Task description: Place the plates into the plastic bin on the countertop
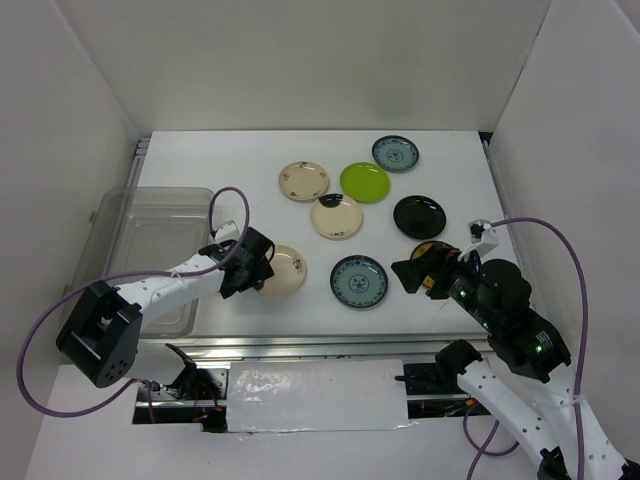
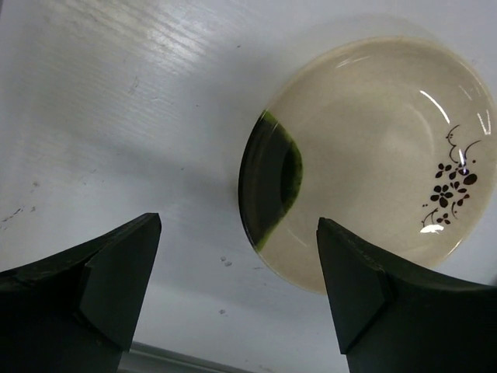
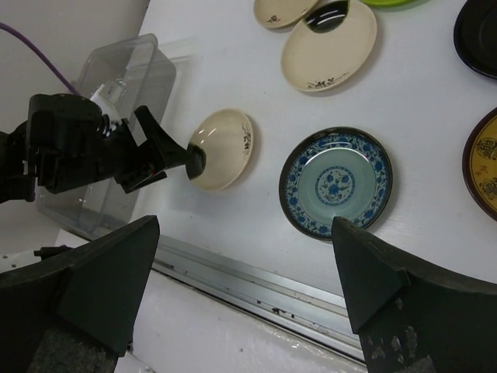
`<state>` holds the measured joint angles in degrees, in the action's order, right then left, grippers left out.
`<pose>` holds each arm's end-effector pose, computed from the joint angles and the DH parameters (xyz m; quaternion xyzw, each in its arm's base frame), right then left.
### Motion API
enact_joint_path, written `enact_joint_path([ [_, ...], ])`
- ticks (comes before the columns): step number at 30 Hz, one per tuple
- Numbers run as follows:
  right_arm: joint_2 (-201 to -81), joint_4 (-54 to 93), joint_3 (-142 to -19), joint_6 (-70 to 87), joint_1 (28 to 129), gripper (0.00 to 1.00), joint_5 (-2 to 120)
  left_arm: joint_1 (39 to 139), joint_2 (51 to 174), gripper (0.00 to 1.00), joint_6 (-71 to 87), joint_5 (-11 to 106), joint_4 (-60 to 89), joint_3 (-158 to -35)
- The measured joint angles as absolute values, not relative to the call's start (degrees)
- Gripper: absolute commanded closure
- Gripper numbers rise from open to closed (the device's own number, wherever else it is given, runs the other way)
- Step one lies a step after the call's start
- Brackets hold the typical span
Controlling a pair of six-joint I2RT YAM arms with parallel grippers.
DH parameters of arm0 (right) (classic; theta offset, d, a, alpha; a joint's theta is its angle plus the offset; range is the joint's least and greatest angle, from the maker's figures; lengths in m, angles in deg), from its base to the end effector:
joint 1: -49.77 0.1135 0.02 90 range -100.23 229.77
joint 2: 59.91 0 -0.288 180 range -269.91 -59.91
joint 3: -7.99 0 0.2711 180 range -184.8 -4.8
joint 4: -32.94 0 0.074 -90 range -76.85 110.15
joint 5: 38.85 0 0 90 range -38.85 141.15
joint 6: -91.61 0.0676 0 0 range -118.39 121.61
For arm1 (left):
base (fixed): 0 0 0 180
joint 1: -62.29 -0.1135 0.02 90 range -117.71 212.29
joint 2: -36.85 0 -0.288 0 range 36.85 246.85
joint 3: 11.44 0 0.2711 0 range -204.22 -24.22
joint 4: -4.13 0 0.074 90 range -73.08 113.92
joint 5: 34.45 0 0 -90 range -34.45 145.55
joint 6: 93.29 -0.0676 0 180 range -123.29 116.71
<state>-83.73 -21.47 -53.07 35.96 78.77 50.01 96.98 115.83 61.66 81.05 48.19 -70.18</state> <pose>0.0948 0.0510 0.3521 0.0435 0.8035 0.3049 0.5094 0.2450 -0.1342 0.1807 -0.2956 0.9051 -0.0269 0.3043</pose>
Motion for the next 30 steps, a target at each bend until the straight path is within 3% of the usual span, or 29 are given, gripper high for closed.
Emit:
enact_joint_path([
  [3,-83.7,-21.5,-53.1,35.8,78.8,0.0,50.3,97.3,115.9,0.14,61.7,81.4,44.4,-68.3],
  [8,-83.6,-21.3,-52.3,35.8,78.8,0.0,51.4,97.3,117.8,0.17,61.6,81.3,38.2,-66.6],
  [12,-83.7,-21.3,-51.0,35.8,78.8,0.0,52.5,97.3,120.0,0.28,61.7,81.0,35.3,-65.6],
  [15,-83.7,-21.2,-50.6,35.8,78.8,0.0,52.9,97.3,120.5,0.47,61.8,81.0,33.7,-65.1],
  [16,-83.7,-21.2,-50.5,35.8,78.8,0.0,53.0,97.2,120.7,0.62,62.0,81.0,33.2,-65.0],
  [22,-83.7,-21.1,-50.2,35.9,78.8,0.0,53.4,96.9,120.3,0.88,63.9,80.2,28.9,-63.9],
  [23,-83.7,-21.1,-50.1,35.9,78.8,0.0,53.4,96.9,120.2,1.0,64.3,80.0,28.3,-63.8],
  [30,-83.7,-21.0,-49.3,35.9,78.8,0.0,53.6,97.6,118.5,1.0,64.7,80.5,30.9,-64.7],
])
